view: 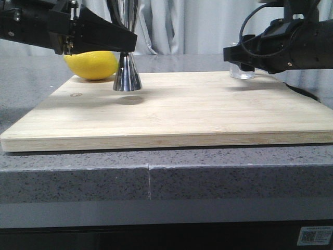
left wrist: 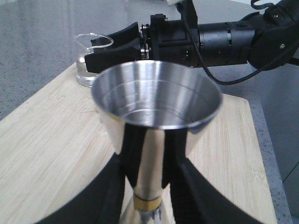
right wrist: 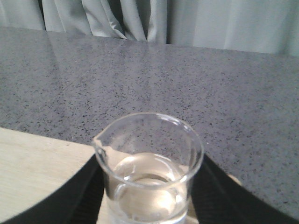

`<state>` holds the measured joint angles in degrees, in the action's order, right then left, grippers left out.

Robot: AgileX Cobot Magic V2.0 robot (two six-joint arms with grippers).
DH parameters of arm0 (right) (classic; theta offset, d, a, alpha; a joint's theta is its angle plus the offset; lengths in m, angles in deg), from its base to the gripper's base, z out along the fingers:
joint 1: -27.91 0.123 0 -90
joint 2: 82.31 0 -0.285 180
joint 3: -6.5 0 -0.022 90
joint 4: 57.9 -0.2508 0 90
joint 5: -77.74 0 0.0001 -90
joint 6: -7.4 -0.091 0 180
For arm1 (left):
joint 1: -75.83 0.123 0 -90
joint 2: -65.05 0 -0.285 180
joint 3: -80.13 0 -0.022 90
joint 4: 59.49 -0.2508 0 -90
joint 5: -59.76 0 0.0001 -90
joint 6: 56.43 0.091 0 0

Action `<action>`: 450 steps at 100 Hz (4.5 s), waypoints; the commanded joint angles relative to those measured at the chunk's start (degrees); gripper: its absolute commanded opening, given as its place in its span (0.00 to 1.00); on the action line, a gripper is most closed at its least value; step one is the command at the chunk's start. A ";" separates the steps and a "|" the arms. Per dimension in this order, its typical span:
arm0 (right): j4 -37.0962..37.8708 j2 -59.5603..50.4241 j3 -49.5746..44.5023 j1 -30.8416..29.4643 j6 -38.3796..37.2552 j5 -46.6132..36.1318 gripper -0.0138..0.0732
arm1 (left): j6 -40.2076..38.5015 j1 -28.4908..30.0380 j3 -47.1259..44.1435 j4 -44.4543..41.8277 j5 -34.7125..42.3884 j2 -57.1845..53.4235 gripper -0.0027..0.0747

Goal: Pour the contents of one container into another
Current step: 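Close the right gripper on the glass beaker and lift it, then carry the beaker with the right gripper above the held jigger, then tilt the beaker with the right gripper over the jigger mouth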

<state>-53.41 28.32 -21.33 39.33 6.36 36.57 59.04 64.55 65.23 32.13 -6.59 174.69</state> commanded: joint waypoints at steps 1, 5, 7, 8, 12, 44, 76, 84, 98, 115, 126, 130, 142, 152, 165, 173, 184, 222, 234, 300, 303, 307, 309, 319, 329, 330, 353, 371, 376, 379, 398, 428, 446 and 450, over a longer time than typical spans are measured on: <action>0.71 -2.49 1.51 0.10 0.00 -4.11 0.48 | 0.17 -0.47 1.70 3.90 -6.39 -2.25 0.28; 0.71 -2.49 1.51 0.10 0.00 -4.11 0.48 | 0.17 -0.47 1.70 3.90 -6.39 -2.25 0.28; 0.71 -2.49 1.51 0.10 0.00 -4.11 0.48 | 0.17 -0.47 1.70 3.90 -6.39 -2.25 0.28; 0.71 -2.49 1.51 0.10 0.00 -4.11 0.48 | 0.17 -0.47 1.70 3.90 -6.39 -2.25 0.28; 0.71 -2.49 1.51 0.10 0.00 -4.11 0.48 | 0.17 -0.47 1.70 3.90 -6.39 -2.25 0.28; 1.36 -2.49 1.51 0.10 0.00 -4.11 0.48 | 0.17 -0.47 1.70 3.90 -6.39 -2.25 0.28; 2.14 -3.98 1.51 0.10 0.00 -3.97 0.42 | 0.17 -0.47 1.70 3.90 -6.39 -2.25 0.28; 2.61 -5.10 1.51 0.10 0.00 -3.97 0.37 | 0.17 -0.47 1.70 4.00 -6.39 -2.25 0.28; 5.77 -7.78 1.51 0.10 0.00 -3.00 0.35 | 0.17 -0.47 1.70 4.09 -6.39 -2.25 0.28; 7.63 -13.07 1.51 0.10 -0.09 0.87 0.35 | 0.17 -0.47 1.70 4.37 -6.39 -2.25 0.28; 7.85 -17.30 1.51 0.10 -0.74 4.86 0.35 | 0.17 -0.47 1.70 4.51 -6.39 -2.25 0.28; 8.60 -18.66 1.51 0.10 -1.35 6.19 0.35 | 0.17 -0.47 1.70 4.51 -6.39 -2.25 0.28; 12.90 -23.05 1.51 0.10 -4.68 8.78 0.35 | 0.17 -0.98 1.70 5.02 -6.39 -2.25 0.28; 16.20 -26.37 1.51 0.39 -8.51 10.22 0.35 | 0.31 -1.73 1.70 5.39 -6.39 -2.25 0.28; 19.03 -29.57 1.51 2.61 -9.58 14.14 0.35 | 0.40 -2.80 2.38 5.41 -6.39 -2.25 0.28; 20.22 -31.08 1.51 4.36 -9.58 15.79 0.35 | 0.40 -3.56 3.21 5.56 -6.39 -2.25 0.28; 20.61 -32.12 1.51 6.50 -9.58 16.94 0.35 | 0.40 -4.40 4.62 5.45 -6.39 -2.25 0.28; 26.24 -32.57 7.85 11.93 -9.58 26.18 0.35 | 0.40 -6.43 6.08 5.37 -6.39 -2.25 0.28; 28.18 -32.57 9.84 12.92 -9.58 27.38 0.35 | 0.40 -6.43 6.08 5.47 -6.39 -2.25 0.28; 34.70 -29.24 11.39 14.85 -9.58 29.30 0.35 | 0.40 -6.43 6.08 5.47 -6.39 -2.25 0.28; 34.98 -29.13 11.39 14.85 -9.58 29.19 0.35 | 0.40 -6.43 6.08 5.47 -6.39 -2.25 0.28; 35.24 -28.74 11.39 14.85 -9.58 29.07 0.35 | 0.40 -6.43 6.08 5.47 -6.39 -2.25 0.28; 35.40 -28.74 11.39 14.85 -9.58 28.95 0.35 | 0.40 -6.43 6.08 5.47 -6.39 -2.25 0.28; 36.00 -28.60 11.39 14.85 -9.58 28.58 0.35 | 0.40 -6.46 6.08 5.47 -6.39 -2.25 0.28; 37.19 -28.60 11.39 14.85 -9.58 28.36 0.35 | 0.40 -6.46 6.08 5.47 -6.39 -2.25 0.28; 37.43 -28.60 11.39 14.85 -9.58 28.36 0.35 | 0.40 -6.46 6.08 5.47 -6.39 -2.25 0.28; 38.82 -28.60 11.39 14.85 -9.58 27.95 0.35 | 0.40 -6.46 6.08 5.47 -6.39 -2.25 0.28; 40.45 -28.60 11.39 14.95 -9.58 27.95 0.35 | 0.40 -6.46 6.08 5.47 -6.39 -2.25 0.28; 40.59 -28.60 11.39 14.95 -9.58 27.87 0.35 | 0.40 -6.46 6.08 5.47 -6.39 -2.25 0.28; 40.85 -28.60 11.39 14.95 -9.58 27.87 0.35 | 0.40 -6.46 6.08 5.47 -6.39 -2.25 0.28; 42.25 -28.60 11.39 14.95 -9.58 27.28 0.35 | 0.40 -7.23 6.08 5.47 -6.39 -2.25 0.28; 44.92 -28.60 11.39 14.95 -9.58 25.95 0.35 | 0.40 -7.49 6.08 5.47 -6.39 -2.25 0.28; 46.61 -28.60 11.39 14.95 -9.58 24.88 0.35 | 0.40 -7.49 6.08 5.47 -6.39 -2.25 0.28; 46.61 -28.60 11.39 14.95 -9.58 24.62 0.35 | 0.40 -7.49 6.08 5.47 -6.39 -2.25 0.28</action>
<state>-6.99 1.36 -12.03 54.21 -3.14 65.53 59.39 57.61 69.49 32.96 -6.72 174.69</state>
